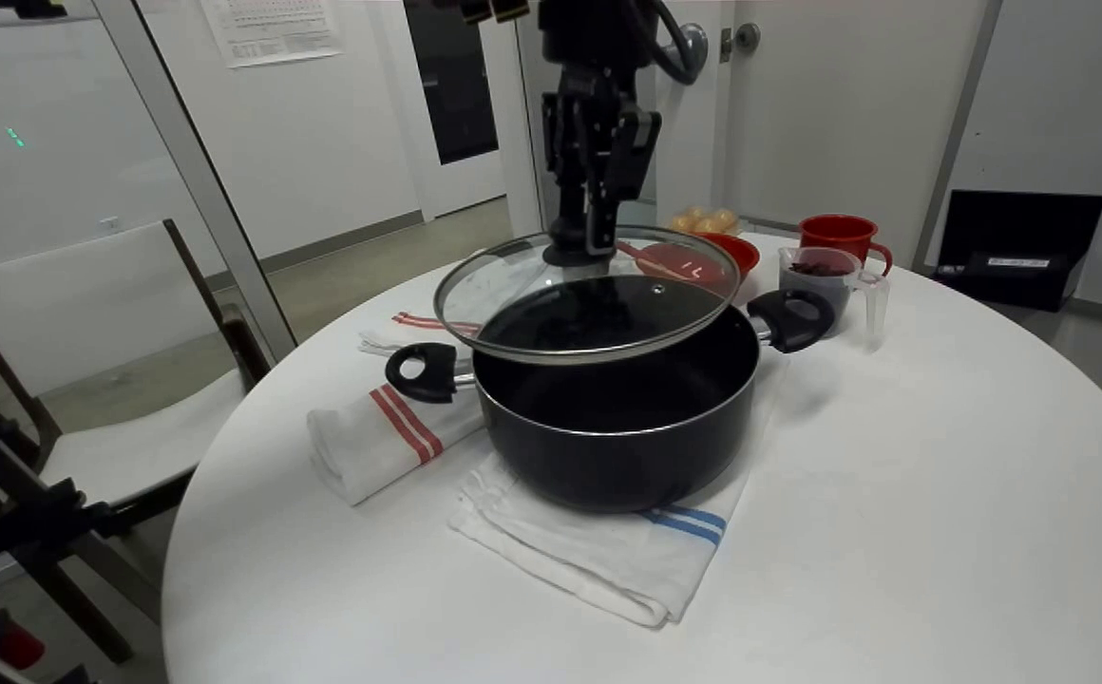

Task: Place the lid on the pot

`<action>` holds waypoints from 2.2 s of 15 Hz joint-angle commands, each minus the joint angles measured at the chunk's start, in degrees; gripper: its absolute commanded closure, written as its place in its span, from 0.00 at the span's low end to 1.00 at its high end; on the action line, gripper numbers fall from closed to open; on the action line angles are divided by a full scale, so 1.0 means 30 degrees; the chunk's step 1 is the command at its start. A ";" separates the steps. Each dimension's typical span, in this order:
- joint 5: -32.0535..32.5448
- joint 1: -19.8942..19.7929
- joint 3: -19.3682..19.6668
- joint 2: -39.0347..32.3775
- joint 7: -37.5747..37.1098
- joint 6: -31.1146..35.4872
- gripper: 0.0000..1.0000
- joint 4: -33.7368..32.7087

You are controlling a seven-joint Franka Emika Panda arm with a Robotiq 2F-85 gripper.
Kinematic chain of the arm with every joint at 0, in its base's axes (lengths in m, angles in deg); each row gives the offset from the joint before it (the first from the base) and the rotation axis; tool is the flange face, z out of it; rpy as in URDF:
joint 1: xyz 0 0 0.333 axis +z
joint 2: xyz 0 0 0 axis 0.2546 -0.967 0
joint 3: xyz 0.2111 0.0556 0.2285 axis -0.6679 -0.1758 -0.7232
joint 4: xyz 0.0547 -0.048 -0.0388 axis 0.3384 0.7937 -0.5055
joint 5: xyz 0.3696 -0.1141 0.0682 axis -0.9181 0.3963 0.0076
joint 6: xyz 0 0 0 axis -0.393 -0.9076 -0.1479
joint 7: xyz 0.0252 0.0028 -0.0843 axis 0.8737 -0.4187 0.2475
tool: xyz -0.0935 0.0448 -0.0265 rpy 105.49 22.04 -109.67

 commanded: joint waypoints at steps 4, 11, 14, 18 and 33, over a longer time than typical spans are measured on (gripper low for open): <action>-0.0162 0.0268 0.0461 -0.1002 -0.1442 -0.0521 0.75 -0.1464; -0.0438 0.0001 0.0471 -0.2326 -0.1910 -0.0647 0.75 -0.2773; -0.0614 -0.0184 0.0426 -0.2601 -0.1880 -0.0508 0.75 -0.2781; -0.1004 -0.0300 0.0408 -0.2691 -0.1849 -0.0451 0.75 -0.2765; -0.2450 -0.1086 0.0354 -0.2842 -0.1668 -0.0211 0.75 -0.2270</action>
